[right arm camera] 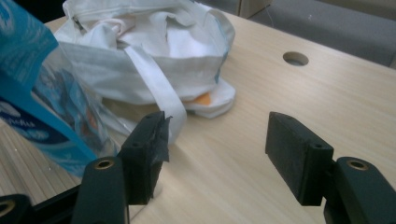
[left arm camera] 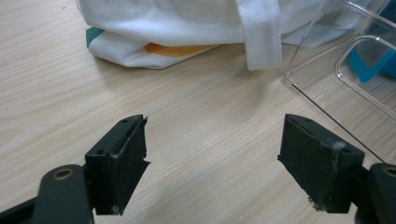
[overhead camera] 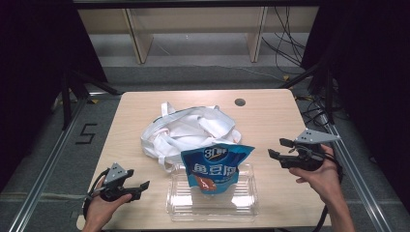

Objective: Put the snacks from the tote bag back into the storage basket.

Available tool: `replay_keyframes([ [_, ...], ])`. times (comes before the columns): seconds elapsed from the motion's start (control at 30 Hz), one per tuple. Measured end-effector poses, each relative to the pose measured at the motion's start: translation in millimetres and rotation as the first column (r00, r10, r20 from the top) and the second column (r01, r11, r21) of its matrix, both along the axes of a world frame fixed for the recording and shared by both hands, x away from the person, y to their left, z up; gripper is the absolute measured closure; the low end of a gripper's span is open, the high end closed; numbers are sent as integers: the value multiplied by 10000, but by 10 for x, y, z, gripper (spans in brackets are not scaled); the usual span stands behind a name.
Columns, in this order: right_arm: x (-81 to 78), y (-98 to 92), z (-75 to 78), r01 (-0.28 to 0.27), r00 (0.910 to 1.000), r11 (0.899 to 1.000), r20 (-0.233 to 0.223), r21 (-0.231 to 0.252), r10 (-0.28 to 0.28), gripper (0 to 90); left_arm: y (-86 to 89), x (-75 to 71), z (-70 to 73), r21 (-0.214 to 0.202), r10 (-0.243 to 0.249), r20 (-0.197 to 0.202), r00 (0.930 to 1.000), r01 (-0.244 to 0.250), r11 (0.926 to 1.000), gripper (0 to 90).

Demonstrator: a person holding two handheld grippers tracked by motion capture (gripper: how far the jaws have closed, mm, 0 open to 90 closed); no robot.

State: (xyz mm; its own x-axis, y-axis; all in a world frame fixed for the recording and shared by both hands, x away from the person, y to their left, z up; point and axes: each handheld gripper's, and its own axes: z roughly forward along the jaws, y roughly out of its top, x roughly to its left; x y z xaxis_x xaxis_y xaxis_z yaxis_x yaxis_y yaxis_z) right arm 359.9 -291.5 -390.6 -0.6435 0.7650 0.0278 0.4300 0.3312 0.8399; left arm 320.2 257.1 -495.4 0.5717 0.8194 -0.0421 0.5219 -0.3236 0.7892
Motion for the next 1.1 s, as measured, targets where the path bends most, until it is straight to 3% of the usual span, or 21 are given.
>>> replay_keyframes([
  [0.03,-8,-14,-21,20,10000,10000,41,-37,-20,392,7,3,7,128,-43,22,10000,43,9999,222],
  [0.13,-34,-45,-84,169,9998,9998,-90,68,-169,392,6,4,7,68,-8,-25,10000,9,10000,222],
  [0.2,-26,-58,-128,144,9999,9999,64,90,-145,391,-3,5,1,-60,27,23,10000,-27,10000,223],
  [0.23,-33,-53,-138,161,9999,9998,-60,113,-160,388,5,2,8,126,-19,5,10000,19,9999,222],
  [0.3,-25,-57,-161,136,9999,9999,98,-76,-135,369,5,3,4,37,-65,63,10000,65,10000,222],
  [0.33,-44,-36,-175,268,9996,9995,-106,163,-266,369,2,0,4,-38,-45,35,10000,46,10000,222],
  [0.37,-40,-38,-189,227,9997,9997,43,79,-227,365,6,-1,7,23,-88,55,9999,88,10000,222],
  [0.47,-76,-14,-237,364,9993,9990,-76,241,-362,355,7,-1,11,111,-139,54,9999,138,9998,222],
  [0.57,-87,-15,-286,412,9992,9990,-17,185,-412,347,-26,-6,-3,-190,105,84,9999,-104,9998,222],
  [0.63,-107,-10,-334,497,9988,9984,-69,266,-495,330,-23,-1,-2,-122,61,78,10000,-60,9999,222],
  [0.67,-121,-11,-349,592,9981,9981,-169,171,-589,326,-42,-3,-9,-349,167,104,9998,-163,9993,222],
  [0.83,-143,-23,-451,590,9976,9982,-381,148,-584,322,-40,-3,-9,-305,45,78,10000,-42,9995,222],
  [0.9,-140,-37,-490,512,9984,9986,-251,109,-509,320,-40,-8,-7,-318,86,67,9999,-83,9995,222],
  [1.0,-171,-37,-532,628,9975,9979,-334,142,-623,316,-37,-5,-7,-271,44,105,9999,-42,9996,222],
  [1.03,-197,-36,-540,839,9950,9964,-557,132,-830,313,-36,-2,-7,-246,3,136,9999,0,9997,222],
  [1.1,-198,-61,-597,837,9956,9964,-435,155,-830,313,-41,-8,-5,-318,97,75,9999,-95,9995,222],
])
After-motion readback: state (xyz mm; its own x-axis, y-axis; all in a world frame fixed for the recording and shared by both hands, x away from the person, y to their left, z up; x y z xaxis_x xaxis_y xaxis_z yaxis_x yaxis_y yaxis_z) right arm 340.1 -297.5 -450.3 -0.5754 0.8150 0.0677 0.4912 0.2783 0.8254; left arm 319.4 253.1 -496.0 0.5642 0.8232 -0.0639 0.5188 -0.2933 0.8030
